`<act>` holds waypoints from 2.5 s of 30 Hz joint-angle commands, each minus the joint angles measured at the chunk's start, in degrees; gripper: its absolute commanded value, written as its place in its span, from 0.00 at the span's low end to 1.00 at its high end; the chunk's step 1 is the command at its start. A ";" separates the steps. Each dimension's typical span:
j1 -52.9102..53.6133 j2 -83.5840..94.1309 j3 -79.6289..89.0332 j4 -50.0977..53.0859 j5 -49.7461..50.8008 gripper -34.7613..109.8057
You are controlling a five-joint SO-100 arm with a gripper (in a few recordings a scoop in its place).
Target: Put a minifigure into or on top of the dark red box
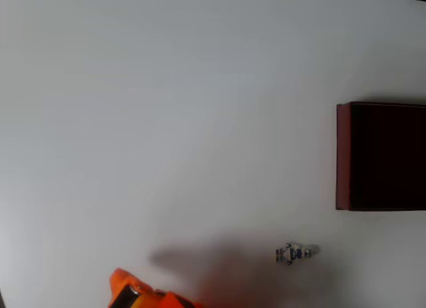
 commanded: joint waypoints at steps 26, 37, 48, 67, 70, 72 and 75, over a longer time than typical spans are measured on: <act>-0.53 0.70 1.05 0.53 -0.35 0.24; 8.79 0.70 -0.53 -4.66 5.80 0.33; 33.40 -34.10 -29.44 -0.70 -10.02 0.35; 82.27 -58.54 -31.03 -11.95 -29.53 0.45; 86.48 -62.40 -32.26 -13.18 -29.79 0.45; 88.86 -65.13 -33.66 -12.30 -30.50 0.46; 93.69 -70.05 -36.04 -9.58 -31.11 0.47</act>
